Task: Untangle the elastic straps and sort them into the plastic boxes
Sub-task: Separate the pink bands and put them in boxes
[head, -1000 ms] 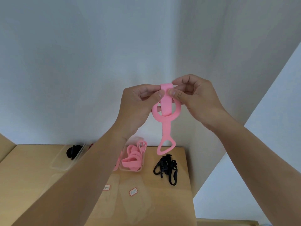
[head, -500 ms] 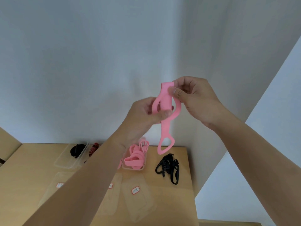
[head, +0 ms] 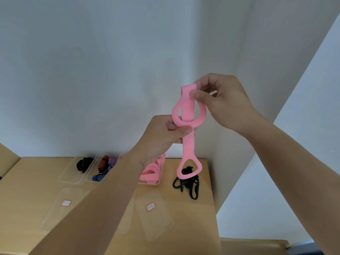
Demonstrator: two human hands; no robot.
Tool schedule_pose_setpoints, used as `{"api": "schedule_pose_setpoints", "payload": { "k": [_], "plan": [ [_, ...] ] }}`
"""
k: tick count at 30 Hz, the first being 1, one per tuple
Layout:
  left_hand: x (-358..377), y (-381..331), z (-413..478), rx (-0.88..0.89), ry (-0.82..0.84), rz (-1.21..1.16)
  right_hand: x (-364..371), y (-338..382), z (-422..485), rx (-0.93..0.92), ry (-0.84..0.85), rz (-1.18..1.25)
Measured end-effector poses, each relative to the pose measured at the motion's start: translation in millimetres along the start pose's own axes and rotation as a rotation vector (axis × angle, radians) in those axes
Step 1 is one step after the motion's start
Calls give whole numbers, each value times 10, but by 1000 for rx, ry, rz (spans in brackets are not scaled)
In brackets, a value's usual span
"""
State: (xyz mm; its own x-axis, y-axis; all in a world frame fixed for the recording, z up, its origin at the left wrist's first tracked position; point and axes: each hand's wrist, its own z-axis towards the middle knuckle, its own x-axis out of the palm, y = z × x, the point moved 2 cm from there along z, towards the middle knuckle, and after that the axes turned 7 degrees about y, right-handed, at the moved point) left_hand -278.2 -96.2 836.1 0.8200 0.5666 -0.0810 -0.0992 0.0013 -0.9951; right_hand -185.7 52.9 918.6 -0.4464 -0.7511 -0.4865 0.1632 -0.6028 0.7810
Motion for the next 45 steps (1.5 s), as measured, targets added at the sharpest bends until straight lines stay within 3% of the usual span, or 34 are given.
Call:
{"api": "schedule_pose_setpoints", "payload": {
  "k": [4, 9, 16, 29, 35, 45],
  "plan": [
    [3, 59, -3, -97, -39, -25, 47, 0, -79, -72, -14, -34],
    [-23, 81, 42, -128, -77, -129, 139, -46, -255, -314, -50, -203],
    [-53, 5, 117, -149, 27, -378, 303, -167, -449, -667, -90, -496],
    [48, -84, 74, -334, 62, -605, 386, -462, -634, -652, -43, -669],
    [54, -86, 61, -188, 131, -313, 394, -539, -632, -622, -21, -563],
    [17, -82, 54, -161, 125, -333, 293, -553, -635, -548, 29, -463]
  ]
}}
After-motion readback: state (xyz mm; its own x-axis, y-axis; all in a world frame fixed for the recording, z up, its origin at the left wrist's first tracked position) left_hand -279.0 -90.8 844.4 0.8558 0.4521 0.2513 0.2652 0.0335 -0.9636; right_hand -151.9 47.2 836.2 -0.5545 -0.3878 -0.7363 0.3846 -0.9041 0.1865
